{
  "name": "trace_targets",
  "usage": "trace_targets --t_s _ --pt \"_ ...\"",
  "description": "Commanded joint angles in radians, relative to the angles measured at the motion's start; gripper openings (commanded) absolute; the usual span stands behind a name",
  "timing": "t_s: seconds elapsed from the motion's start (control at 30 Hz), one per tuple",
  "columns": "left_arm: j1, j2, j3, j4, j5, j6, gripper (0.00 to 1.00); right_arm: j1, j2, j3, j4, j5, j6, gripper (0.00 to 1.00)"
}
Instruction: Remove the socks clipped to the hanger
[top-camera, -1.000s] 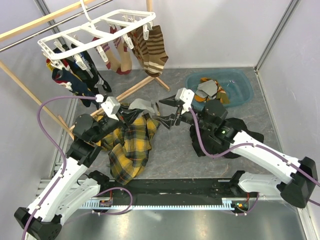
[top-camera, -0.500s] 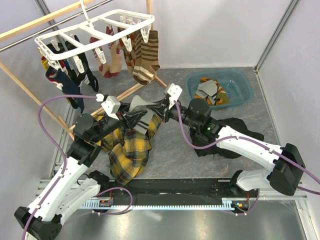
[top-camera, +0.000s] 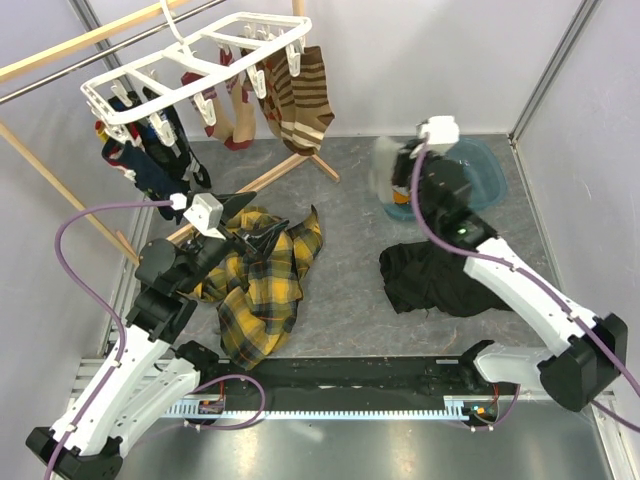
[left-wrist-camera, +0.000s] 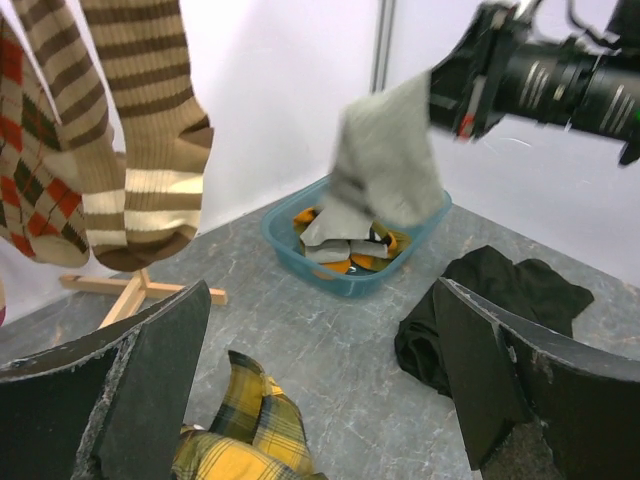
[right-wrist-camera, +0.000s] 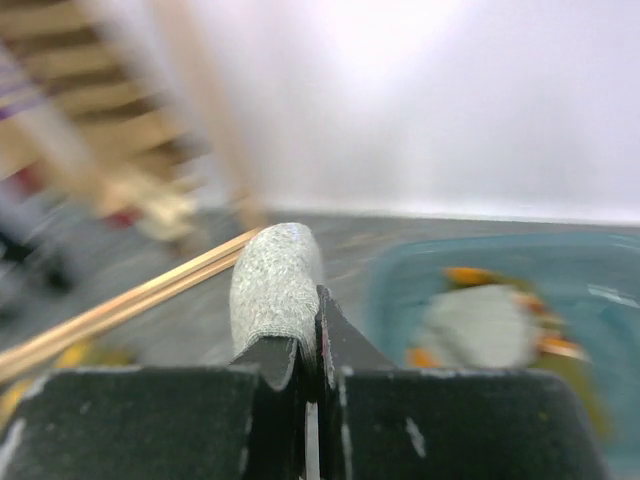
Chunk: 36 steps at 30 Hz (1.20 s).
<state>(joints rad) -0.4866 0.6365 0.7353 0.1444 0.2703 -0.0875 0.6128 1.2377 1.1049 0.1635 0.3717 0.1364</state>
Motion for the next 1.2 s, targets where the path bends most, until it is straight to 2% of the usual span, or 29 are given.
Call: trace_targets --t_s 0.0,0.23,0.47,0.53,0.57,0.7,0.83,1.0,1.07,1.1,1.17 --pt "-0.001 0.002 0.004 0.02 -0.051 0.023 0.99 -0.119 -0.031 0.013 -0.016 0.104 -0.01 0.0" --pt "-0.001 0.003 0.006 0.017 -0.072 0.028 0.99 -0.343 0.103 0.13 -0.05 0.061 -0.017 0.0" --pt "-0.003 0.008 0.01 0.011 -0.065 0.029 0.99 -0.475 0.33 0.184 -0.053 0.038 0.064 0.0" --pt "-0.003 0.005 0.009 0.009 -0.066 0.031 0.99 -0.508 0.383 0.187 -0.055 0.02 0.114 0.16" --pt "-0.001 0.003 0.01 0.009 -0.068 0.031 0.99 -0.518 0.425 0.191 -0.065 0.009 0.133 0.31" --pt "-0.003 -0.003 0.01 0.009 -0.089 0.034 0.99 -0.524 0.474 0.223 -0.162 0.056 0.183 0.53" --pt "-0.001 -0.012 0.006 0.014 -0.106 0.038 0.99 -0.522 0.485 0.312 -0.338 0.092 0.232 0.61" --pt "-0.001 0.002 0.01 0.012 -0.091 0.035 0.99 -0.507 0.442 0.32 -0.349 0.012 0.227 0.66" --pt "-0.001 0.005 0.01 0.009 -0.089 0.035 0.99 -0.501 0.405 0.302 -0.309 -0.091 0.227 0.66" --pt "-0.001 0.003 0.01 0.009 -0.092 0.035 0.99 -0.495 0.392 0.287 -0.227 -0.149 0.226 0.66" --pt "-0.001 -0.004 0.012 0.009 -0.092 0.035 0.99 -0.487 0.35 0.218 -0.106 -0.354 0.22 0.66"
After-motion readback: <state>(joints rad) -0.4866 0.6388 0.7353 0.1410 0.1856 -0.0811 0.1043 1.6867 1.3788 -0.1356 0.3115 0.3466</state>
